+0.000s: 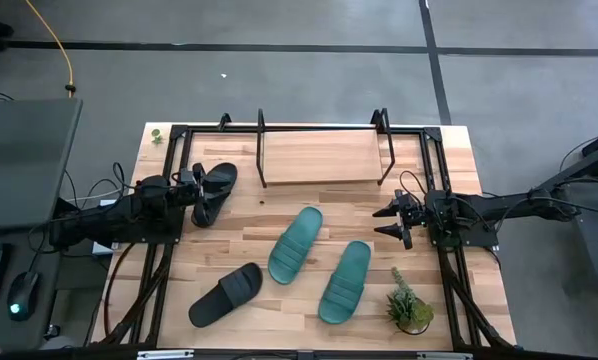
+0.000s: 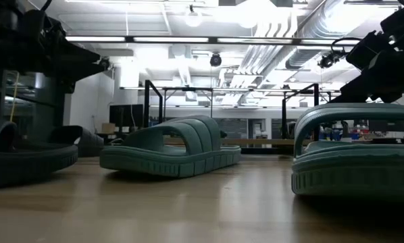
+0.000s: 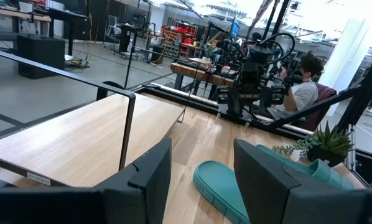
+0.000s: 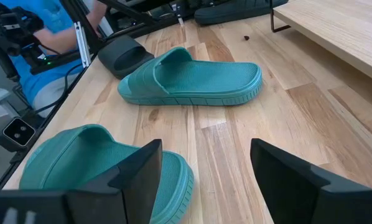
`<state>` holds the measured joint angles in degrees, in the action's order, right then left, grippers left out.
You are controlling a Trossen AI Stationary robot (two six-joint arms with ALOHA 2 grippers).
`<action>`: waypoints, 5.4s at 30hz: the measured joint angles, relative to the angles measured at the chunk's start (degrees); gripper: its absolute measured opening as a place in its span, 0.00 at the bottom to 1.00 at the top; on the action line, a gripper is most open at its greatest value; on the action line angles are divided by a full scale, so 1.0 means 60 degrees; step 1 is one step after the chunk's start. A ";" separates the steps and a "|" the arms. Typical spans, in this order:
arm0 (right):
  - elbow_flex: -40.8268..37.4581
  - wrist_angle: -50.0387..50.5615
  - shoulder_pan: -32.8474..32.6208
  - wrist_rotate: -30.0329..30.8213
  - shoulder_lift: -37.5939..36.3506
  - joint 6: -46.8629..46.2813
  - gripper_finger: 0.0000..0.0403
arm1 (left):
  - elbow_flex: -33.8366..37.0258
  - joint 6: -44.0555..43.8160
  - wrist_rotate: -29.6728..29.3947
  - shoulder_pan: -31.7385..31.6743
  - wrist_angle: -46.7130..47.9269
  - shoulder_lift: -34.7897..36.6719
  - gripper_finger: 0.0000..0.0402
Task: Pick and place slides into the shelf
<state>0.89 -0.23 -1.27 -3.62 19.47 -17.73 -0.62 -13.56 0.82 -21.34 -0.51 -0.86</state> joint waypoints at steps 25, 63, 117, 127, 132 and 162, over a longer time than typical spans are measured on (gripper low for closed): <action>0.0000 0.0000 -0.0002 -0.0004 0.0003 0.0001 0.58 | 0.0002 0.0000 -0.0004 0.0000 -0.0004 0.0000 0.39; 0.0000 0.0000 0.0001 -0.0001 0.0000 0.0000 0.58 | 0.0003 0.0000 -0.0004 0.0000 -0.0004 -0.0002 0.39; 0.0000 -0.0099 -0.0001 0.0008 0.0003 0.0173 0.58 | 0.0002 -0.0179 0.0000 0.0000 -0.0001 -0.0002 0.39; 0.0000 -0.0215 -0.0002 0.0809 0.0003 0.0637 0.58 | 0.0003 -0.1710 0.0037 0.0000 -0.0003 0.0000 0.39; 0.0000 -0.0215 -0.0002 0.1387 0.0003 0.0561 0.58 | 0.0003 -0.2505 0.0108 0.0000 -0.0008 -0.0015 0.39; 0.0000 -0.0670 -0.2109 0.1310 0.1312 -0.4410 0.58 | 0.0003 -0.3566 0.2983 0.0004 -0.0477 -0.0022 0.39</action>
<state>0.89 -4.25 -13.92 4.25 27.34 -44.19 -0.60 -34.96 18.72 -21.32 -3.38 -0.99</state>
